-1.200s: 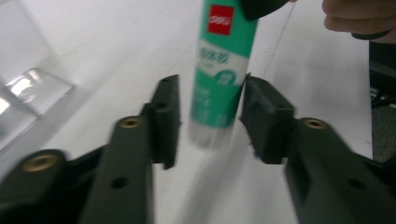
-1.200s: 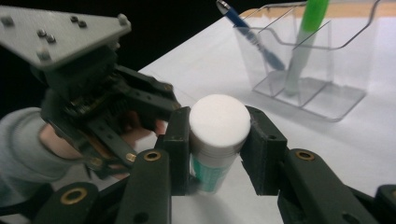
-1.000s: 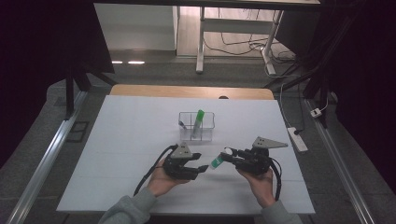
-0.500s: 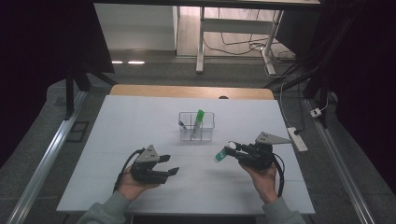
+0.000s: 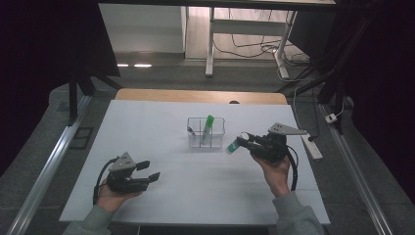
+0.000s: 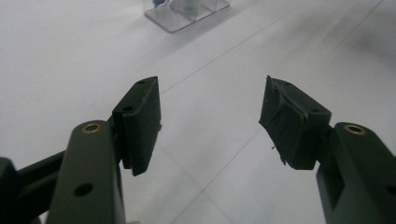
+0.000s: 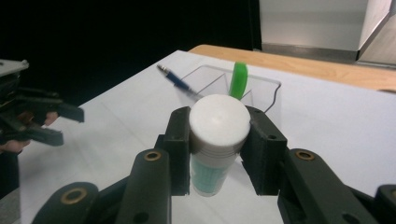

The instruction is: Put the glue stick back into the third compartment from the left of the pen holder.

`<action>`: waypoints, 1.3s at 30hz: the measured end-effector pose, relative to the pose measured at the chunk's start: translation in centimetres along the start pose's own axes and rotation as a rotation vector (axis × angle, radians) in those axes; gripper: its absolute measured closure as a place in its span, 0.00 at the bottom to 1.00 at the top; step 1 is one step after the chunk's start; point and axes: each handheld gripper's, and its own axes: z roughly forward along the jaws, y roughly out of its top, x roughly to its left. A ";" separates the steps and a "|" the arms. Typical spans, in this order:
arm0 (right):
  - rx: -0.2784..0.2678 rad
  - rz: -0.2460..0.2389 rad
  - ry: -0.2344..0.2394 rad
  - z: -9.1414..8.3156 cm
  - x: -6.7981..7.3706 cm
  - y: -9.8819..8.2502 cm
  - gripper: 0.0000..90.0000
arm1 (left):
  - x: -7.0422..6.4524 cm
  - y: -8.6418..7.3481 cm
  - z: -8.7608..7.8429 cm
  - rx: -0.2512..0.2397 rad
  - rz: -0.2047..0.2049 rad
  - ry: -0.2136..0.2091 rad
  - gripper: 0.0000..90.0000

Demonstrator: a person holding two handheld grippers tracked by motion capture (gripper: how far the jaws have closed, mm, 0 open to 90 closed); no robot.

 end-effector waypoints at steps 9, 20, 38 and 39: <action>-0.003 -0.001 -0.017 2.8 -0.7 2.6 0.72 | 1.2 -1.1 -0.7 0.010 -0.018 0.034 0.41; 0.020 -0.001 -0.072 6.9 -1.8 4.4 0.72 | 2.2 -1.6 -1.4 0.005 -0.040 0.054 0.40; 0.058 -0.019 -0.088 7.0 -2.3 2.2 0.48 | 2.0 -1.6 -1.0 0.017 -0.054 0.035 0.38; 0.064 -0.025 -0.085 6.7 -2.2 2.0 0.47 | 2.0 -1.6 -1.0 0.018 -0.053 0.034 0.38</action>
